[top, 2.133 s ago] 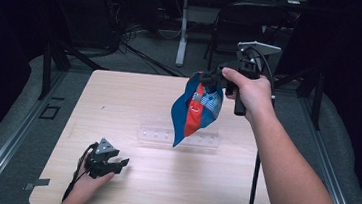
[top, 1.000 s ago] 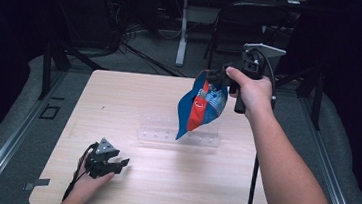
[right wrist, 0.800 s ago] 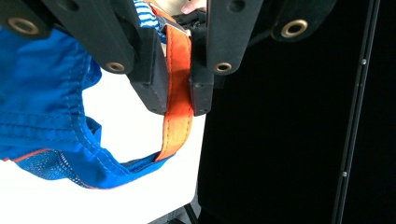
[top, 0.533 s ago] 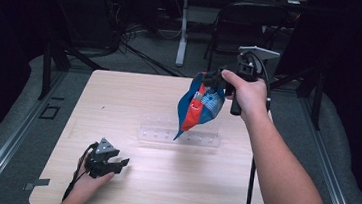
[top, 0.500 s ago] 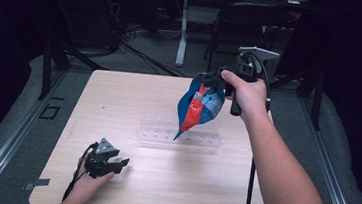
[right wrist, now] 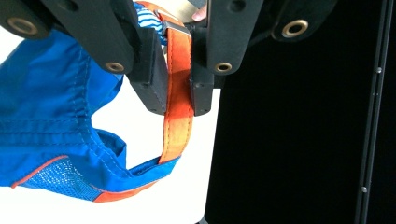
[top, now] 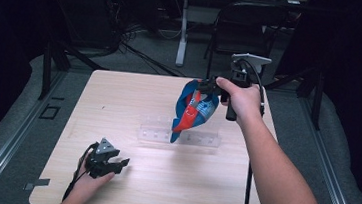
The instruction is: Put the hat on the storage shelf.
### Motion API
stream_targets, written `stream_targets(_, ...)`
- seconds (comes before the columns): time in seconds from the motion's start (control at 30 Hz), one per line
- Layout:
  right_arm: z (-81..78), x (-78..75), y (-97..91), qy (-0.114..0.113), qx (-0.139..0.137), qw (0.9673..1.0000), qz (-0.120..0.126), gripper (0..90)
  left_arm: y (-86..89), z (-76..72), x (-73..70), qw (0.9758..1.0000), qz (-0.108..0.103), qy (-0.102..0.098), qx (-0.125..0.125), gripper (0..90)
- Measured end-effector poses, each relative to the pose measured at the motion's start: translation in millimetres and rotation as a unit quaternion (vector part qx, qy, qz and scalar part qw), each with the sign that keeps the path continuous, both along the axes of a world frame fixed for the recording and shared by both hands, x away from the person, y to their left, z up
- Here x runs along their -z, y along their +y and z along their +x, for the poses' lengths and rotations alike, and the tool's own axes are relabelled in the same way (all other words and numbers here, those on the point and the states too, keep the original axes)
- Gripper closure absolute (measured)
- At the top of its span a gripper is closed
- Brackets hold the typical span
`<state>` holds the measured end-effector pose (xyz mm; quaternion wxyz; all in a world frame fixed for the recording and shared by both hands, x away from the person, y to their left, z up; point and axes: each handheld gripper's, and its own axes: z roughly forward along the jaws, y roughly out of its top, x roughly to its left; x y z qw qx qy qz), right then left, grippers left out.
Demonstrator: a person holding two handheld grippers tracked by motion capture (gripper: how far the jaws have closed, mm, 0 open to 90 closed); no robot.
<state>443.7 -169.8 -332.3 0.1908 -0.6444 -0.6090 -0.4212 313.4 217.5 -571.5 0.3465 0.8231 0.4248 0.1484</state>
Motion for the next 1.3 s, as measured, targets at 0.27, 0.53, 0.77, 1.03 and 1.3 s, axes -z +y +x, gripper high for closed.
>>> stream_targets(0.27,-0.3,11.0,1.6,0.008,-0.006,0.9999,-0.008,78.0,0.1,0.0,-0.5,1.0,0.0,-0.002,0.001,45.6)
stream_targets(0.53,-0.6,17.8,2.1,0.006,0.0,0.9999,-0.009,78.0,0.2,0.1,-0.6,1.0,0.001,-0.002,0.001,45.6)
stream_targets(0.77,-0.8,21.2,-0.5,0.008,0.001,0.9999,-0.015,77.9,-0.6,0.0,0.3,1.0,-0.001,-0.004,-0.002,45.6)
stream_targets(1.03,-1.4,28.0,-4.3,0.012,0.003,0.9998,-0.017,77.8,-0.3,0.1,-0.3,1.0,0.002,0.0,0.001,45.6)
stream_targets(1.3,-1.8,37.8,-9.7,0.016,0.009,0.9995,-0.026,76.3,-0.7,0.2,0.3,1.0,0.002,0.0,0.002,45.6)
